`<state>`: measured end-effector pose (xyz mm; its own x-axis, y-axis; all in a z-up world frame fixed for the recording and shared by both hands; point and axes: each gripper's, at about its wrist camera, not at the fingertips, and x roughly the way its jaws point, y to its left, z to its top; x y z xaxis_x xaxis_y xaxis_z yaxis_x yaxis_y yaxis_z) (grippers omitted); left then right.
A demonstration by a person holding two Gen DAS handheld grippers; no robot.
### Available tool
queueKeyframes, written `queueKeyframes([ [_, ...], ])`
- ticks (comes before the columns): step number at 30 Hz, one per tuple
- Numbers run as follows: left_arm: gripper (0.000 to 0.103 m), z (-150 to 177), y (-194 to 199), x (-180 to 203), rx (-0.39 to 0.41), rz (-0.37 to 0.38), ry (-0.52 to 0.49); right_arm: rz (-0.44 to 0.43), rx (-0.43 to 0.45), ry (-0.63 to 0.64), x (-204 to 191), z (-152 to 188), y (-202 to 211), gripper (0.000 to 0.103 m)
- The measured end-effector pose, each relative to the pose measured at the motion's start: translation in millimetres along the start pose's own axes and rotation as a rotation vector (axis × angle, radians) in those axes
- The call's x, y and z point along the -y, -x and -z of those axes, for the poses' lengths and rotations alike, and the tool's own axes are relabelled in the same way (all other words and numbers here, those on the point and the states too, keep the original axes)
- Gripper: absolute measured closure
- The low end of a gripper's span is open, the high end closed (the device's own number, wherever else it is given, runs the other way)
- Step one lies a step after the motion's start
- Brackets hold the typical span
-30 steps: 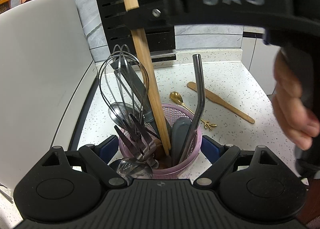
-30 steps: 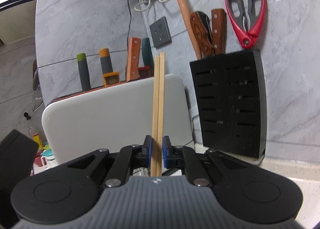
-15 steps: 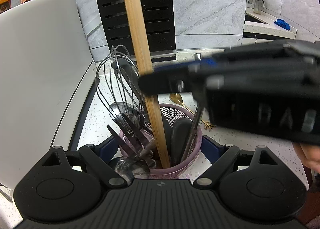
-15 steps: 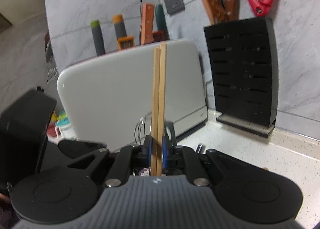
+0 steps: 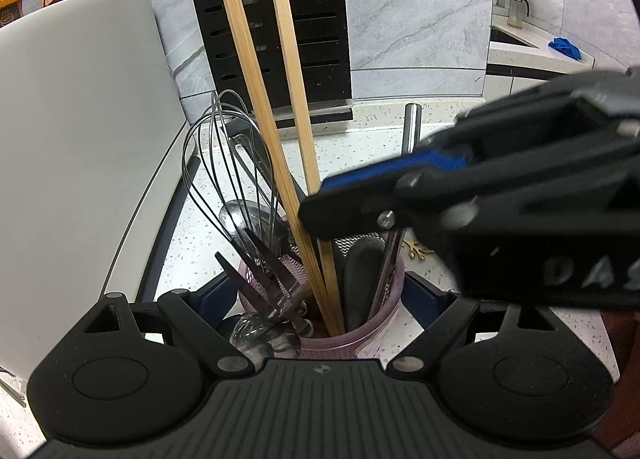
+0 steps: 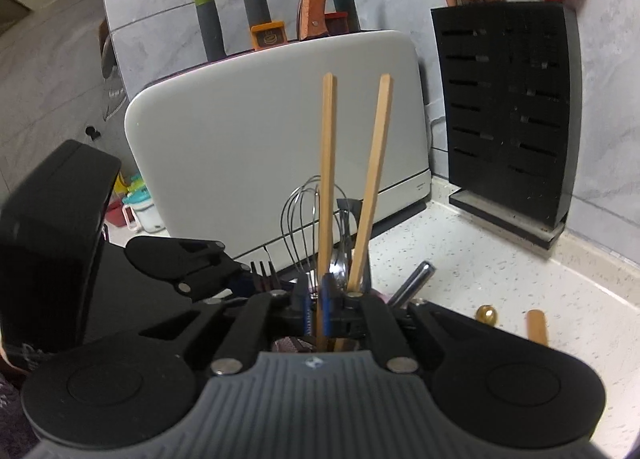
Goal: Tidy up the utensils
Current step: 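Lower the chopsticks into the pink cup and open the right tool, then move the right tool down to the gold spoon on the counter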
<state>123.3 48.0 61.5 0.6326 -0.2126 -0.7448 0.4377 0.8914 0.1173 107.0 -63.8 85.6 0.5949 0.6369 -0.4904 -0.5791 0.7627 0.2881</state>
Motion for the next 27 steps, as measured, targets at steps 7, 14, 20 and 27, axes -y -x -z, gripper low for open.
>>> queueKeyframes([
  [7, 0.001, 0.4, 0.0, -0.6, 0.000, 0.000, 0.000, 0.042, 0.016, -0.050, 15.5, -19.2, 26.5, 0.076],
  [14, 0.001, -0.6, -1.3, 1.0, 0.003, -0.002, 0.000, 0.138, 0.076, -0.101, 45.1, -26.6, 44.7, 0.076],
  [20, 0.001, 6.3, 2.3, -0.6, 0.010, -0.012, 0.008, 0.249, 0.063, -0.178, 77.9, -30.0, 41.2, 0.074],
  [27, 0.001, 8.6, 2.4, 1.8, 0.013, -0.030, 0.027, 0.241, -0.153, -0.194, 102.6, -18.2, -15.0, 0.074],
])
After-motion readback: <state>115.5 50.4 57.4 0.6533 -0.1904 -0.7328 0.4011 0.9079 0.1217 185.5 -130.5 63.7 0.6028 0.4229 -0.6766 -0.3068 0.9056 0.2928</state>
